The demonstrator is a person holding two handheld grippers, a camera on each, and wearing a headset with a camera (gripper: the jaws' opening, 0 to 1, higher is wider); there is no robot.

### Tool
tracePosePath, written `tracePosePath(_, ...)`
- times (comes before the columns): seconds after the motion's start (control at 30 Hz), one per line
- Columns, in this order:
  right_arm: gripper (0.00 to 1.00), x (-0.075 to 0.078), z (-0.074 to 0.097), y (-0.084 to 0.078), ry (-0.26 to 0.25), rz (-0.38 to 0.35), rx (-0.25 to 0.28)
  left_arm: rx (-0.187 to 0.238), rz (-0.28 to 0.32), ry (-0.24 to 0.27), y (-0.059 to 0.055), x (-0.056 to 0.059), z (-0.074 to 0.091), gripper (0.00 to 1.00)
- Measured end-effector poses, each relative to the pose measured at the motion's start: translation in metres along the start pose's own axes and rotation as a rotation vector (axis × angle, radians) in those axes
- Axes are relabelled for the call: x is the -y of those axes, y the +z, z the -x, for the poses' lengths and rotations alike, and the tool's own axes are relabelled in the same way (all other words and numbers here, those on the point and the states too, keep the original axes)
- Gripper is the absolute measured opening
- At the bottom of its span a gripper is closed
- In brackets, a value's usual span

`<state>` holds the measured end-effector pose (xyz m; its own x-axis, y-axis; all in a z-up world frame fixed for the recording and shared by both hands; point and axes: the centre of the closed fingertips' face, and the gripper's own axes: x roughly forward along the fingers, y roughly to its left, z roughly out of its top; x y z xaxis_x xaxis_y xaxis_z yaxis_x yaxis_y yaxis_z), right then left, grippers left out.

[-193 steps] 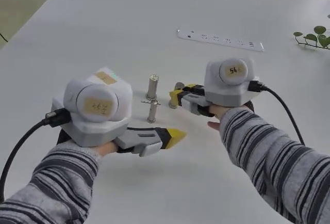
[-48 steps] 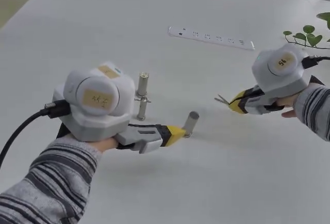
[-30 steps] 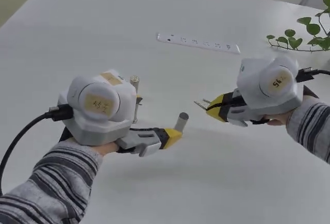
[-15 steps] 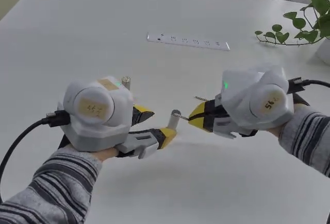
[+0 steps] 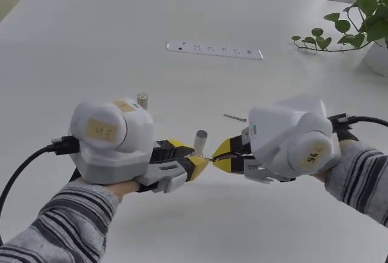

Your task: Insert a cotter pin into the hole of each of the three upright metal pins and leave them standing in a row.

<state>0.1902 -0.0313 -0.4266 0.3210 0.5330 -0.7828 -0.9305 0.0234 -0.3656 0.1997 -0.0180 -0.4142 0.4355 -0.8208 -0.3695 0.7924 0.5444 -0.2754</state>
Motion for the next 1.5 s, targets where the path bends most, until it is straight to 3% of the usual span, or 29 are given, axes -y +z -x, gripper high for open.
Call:
tracePosePath(0.3,0.0,0.0,0.002,0.006,-0.017,-0.015,0.021,0.015,0.057,-0.03,0.0,0.003,-0.001,0.04)
tracePosePath(0.7,0.0,0.001,0.005,0.005,-0.027,-0.038,0.015,0.042,0.119,-0.072,0.003,0.011,-0.003,0.0)
tracePosePath(1.03,0.02,0.003,0.009,-0.003,-0.024,-0.108,-0.011,0.072,0.058,-0.098,0.009,0.019,-0.003,0.0)
tracePosePath(1.5,0.0,-0.003,0.012,0.0,0.034,-0.224,0.062,0.077,-0.009,-0.153,0.014,0.028,0.003,0.0)
